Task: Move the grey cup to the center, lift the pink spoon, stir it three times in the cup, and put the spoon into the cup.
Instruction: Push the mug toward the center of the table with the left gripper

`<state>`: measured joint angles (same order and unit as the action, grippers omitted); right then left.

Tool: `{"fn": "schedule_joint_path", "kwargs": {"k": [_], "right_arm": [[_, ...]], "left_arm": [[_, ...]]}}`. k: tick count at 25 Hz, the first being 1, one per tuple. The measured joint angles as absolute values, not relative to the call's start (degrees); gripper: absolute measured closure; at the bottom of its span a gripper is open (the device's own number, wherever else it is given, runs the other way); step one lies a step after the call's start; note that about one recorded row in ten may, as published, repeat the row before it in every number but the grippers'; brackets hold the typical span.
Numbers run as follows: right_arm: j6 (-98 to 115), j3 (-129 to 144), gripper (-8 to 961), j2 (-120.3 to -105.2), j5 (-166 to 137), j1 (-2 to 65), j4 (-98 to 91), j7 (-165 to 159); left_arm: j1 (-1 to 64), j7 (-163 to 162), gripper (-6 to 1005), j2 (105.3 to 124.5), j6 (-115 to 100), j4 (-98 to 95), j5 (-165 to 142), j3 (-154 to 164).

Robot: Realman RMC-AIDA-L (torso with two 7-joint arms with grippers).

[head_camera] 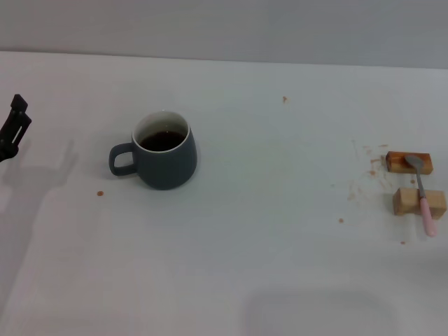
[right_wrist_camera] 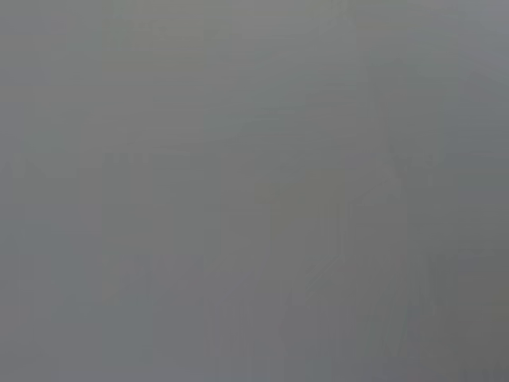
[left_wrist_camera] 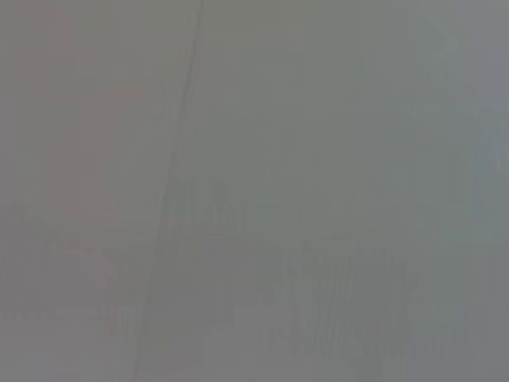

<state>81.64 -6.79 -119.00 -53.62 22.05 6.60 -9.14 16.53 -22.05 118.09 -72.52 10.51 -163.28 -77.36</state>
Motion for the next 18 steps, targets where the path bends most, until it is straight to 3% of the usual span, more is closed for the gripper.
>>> {"fn": "schedule_joint_path", "kwargs": {"k": [18], "right_arm": [[79.7,-6.9,227,-118.99,-53.6,22.5,6.6,-10.5]], "left_arm": [[17.4,-20.2,208,118.10,-72.3,10.2,-163.0,-80.8]]}}
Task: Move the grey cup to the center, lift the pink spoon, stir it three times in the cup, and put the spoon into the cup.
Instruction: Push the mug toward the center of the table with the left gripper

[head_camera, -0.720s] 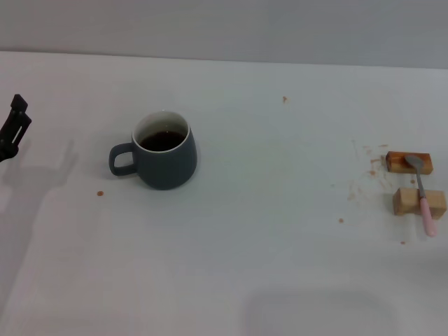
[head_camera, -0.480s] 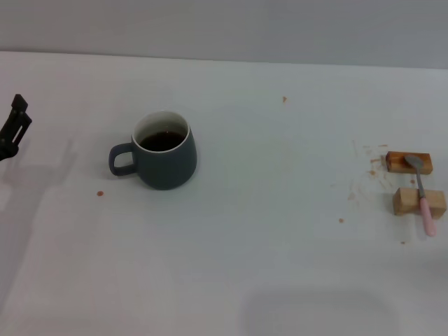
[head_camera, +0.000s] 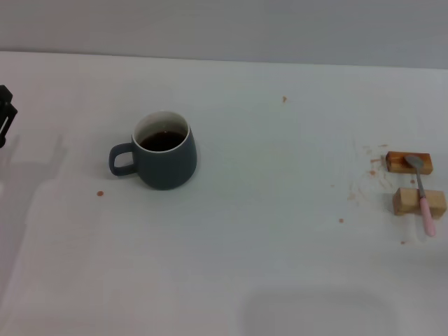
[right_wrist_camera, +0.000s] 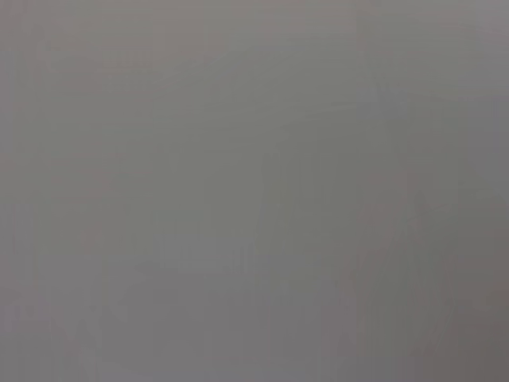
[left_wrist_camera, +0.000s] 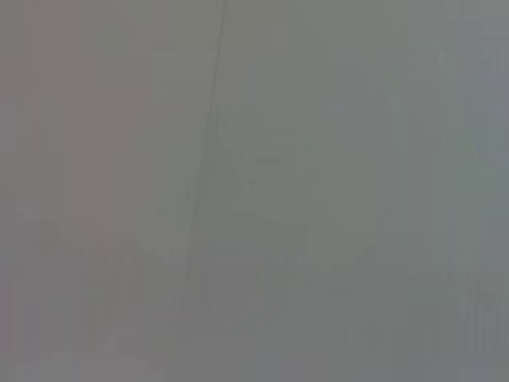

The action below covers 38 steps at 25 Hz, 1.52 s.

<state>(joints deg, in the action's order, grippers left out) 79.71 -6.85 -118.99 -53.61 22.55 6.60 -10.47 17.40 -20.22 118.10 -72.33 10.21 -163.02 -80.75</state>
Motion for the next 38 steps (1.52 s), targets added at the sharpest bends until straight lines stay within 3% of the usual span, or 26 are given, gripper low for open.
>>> {"fn": "schedule_joint_path", "kwargs": {"k": [13,31,36,38], "right_arm": [[79.7,-6.8,226,-118.91,-53.8,24.2,6.5,-12.7],[77.0,-6.9,226,-118.86,-53.6,20.7,3.3,-24.3],[76.9,-6.8,226,-118.83,-53.6,19.6,2.6,-26.1],[76.9,-6.6,226,-118.83,-53.6,19.2,2.2,-28.0]], "left_arm": [[18.0,-20.5,234,118.33,-70.3,10.3,-163.0,-84.9],[22.9,-24.7,252,117.40,-61.9,10.4,-163.5,-84.4],[24.2,-25.7,258,116.62,-58.9,10.4,-165.4,-83.4],[25.0,-27.7,261,115.43,-57.1,10.4,-165.5,-81.3]]}}
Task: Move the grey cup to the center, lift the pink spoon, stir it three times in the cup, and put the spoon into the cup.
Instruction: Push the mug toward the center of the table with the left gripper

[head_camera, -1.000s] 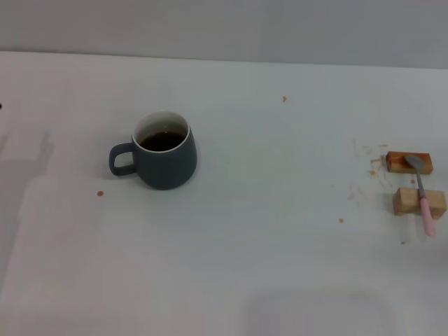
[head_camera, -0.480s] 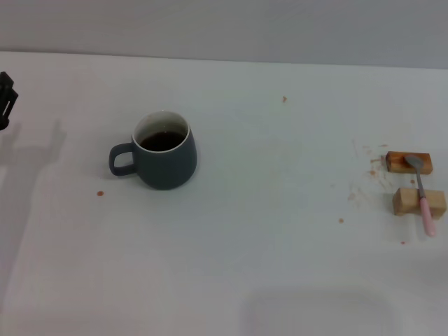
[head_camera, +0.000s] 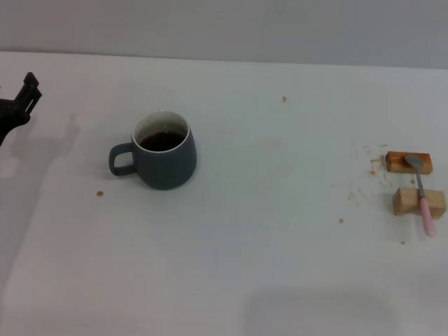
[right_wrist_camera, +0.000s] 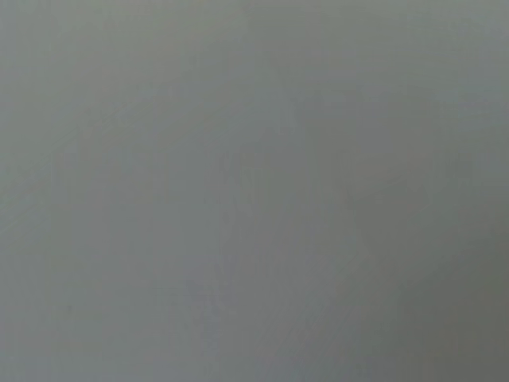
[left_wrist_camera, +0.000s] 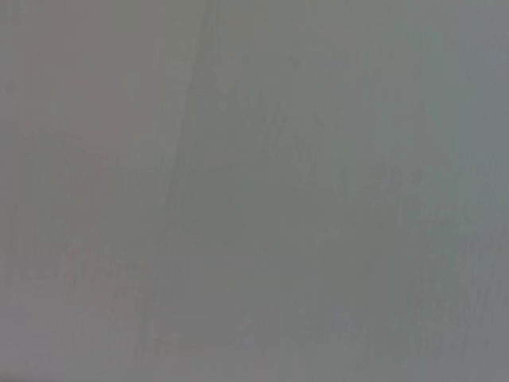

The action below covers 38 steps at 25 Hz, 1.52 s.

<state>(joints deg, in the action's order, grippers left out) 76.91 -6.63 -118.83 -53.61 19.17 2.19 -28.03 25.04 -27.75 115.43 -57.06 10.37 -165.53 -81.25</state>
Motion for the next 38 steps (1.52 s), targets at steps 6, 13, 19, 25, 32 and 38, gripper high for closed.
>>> {"fn": "schedule_joint_path", "kwargs": {"k": [6,13,19,25,32,38], "right_arm": [[77.2,-6.4,226,-118.83,-53.7,18.0,1.0,-30.8],[77.4,-6.3,226,-118.83,-53.9,16.4,0.9,-31.8],[77.4,-6.1,227,-118.85,-54.0,15.6,0.9,-33.0],[78.9,-5.3,227,-118.90,-54.3,15.0,1.2,-33.0],[79.5,-3.6,227,-119.07,-54.3,13.8,1.4,-33.9],[79.7,-3.0,227,-119.15,-54.3,13.1,1.6,-34.4]], "left_arm": [[26.8,-32.6,268,112.18,-53.9,10.4,-165.5,-73.9],[27.9,-39.6,277,109.55,-52.1,9.9,-165.5,-66.5],[27.7,-41.5,277,109.12,-52.0,9.8,-165.5,-63.1],[28.0,-42.3,277,109.46,-52.0,9.7,-165.5,-60.8],[29.5,-42.3,277,110.28,-51.1,9.7,-165.5,-58.2],[30.8,-42.9,277,110.65,-49.6,9.7,-165.5,-55.0]]}}
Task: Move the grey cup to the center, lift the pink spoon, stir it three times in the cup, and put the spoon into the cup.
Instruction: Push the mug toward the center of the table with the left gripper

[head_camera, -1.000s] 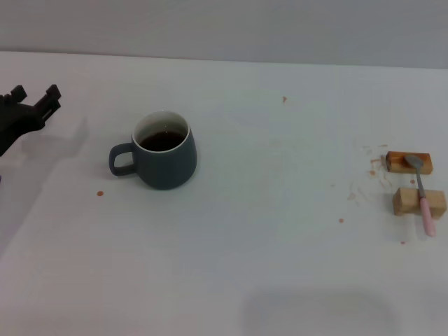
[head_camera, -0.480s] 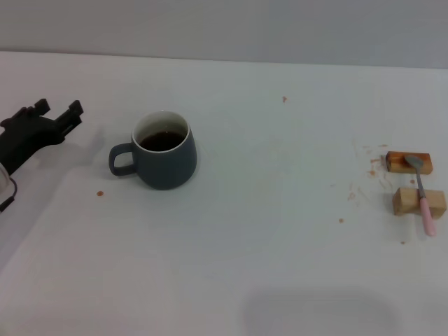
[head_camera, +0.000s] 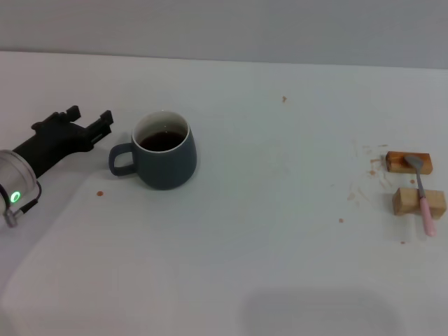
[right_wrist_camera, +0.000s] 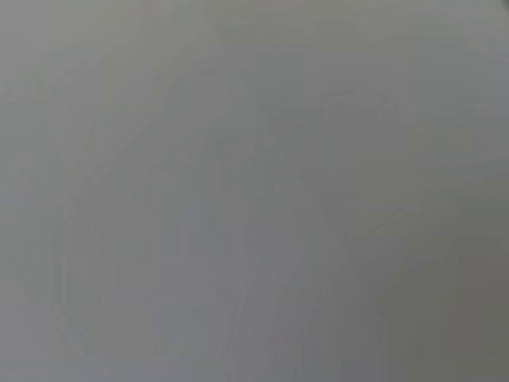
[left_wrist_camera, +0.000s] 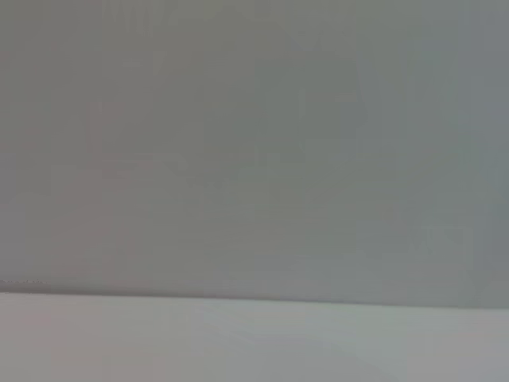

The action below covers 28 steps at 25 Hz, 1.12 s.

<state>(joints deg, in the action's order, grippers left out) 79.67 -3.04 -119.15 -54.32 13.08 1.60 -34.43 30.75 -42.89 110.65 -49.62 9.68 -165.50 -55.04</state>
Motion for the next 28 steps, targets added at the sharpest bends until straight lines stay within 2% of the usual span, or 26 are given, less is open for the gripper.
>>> {"fn": "schedule_joint_path", "kwargs": {"k": [28], "right_arm": [[78.9,-2.2,227,-119.06,-54.3,14.0,2.6,-34.5]], "left_arm": [[34.4,-46.7,277,111.48,-49.2,8.9,-165.5,-48.8]]}}
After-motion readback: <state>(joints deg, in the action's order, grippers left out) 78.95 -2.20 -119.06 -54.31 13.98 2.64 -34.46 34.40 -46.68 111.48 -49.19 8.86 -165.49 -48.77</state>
